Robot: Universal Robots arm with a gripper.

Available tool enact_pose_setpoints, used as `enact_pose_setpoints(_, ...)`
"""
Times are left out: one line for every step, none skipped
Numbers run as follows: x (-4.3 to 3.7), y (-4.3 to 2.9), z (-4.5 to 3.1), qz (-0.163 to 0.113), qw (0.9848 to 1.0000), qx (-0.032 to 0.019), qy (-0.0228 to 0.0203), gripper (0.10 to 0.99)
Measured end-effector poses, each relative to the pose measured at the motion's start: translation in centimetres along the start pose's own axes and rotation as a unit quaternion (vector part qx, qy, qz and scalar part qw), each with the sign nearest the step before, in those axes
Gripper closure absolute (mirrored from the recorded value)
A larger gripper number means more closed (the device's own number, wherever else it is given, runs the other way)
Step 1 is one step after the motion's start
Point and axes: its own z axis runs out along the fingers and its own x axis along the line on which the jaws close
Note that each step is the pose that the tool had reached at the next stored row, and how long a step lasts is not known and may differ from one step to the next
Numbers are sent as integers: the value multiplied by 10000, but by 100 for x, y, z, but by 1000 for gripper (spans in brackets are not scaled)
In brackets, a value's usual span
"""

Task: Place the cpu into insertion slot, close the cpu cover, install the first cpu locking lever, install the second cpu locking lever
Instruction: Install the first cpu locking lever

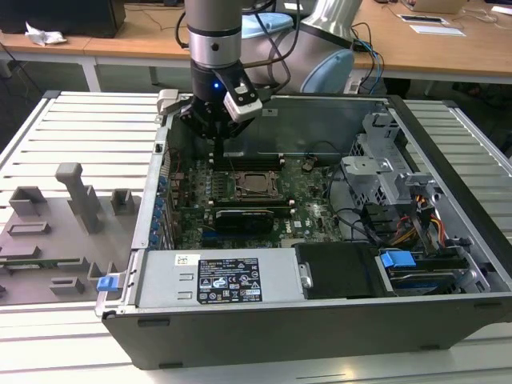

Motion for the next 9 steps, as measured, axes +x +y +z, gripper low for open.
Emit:
enact_pose_setpoints(-15, 2, 0, 1, 10000, 0, 0, 976)
enact_pose_setpoints(-39, 5, 1, 1, 10000, 0, 0, 976)
enact_pose_setpoints(-53, 6, 1, 1, 10000, 0, 0, 976)
enact_pose_setpoints(-67, 7, 1, 1, 10000, 0, 0, 976)
enact_pose_setpoints(-81, 7, 2, 1, 10000, 0, 0, 976)
enact_pose_setpoints(-119, 8, 2, 1, 10000, 0, 0, 976)
enact_pose_setpoints(-141, 7, 3, 1, 10000, 0, 0, 976)
enact_pose_setpoints(-159, 7, 5, 1, 10000, 0, -1, 976)
enact_pose_setpoints(-197, 7, 8, 1, 10000, 0, 0, 976)
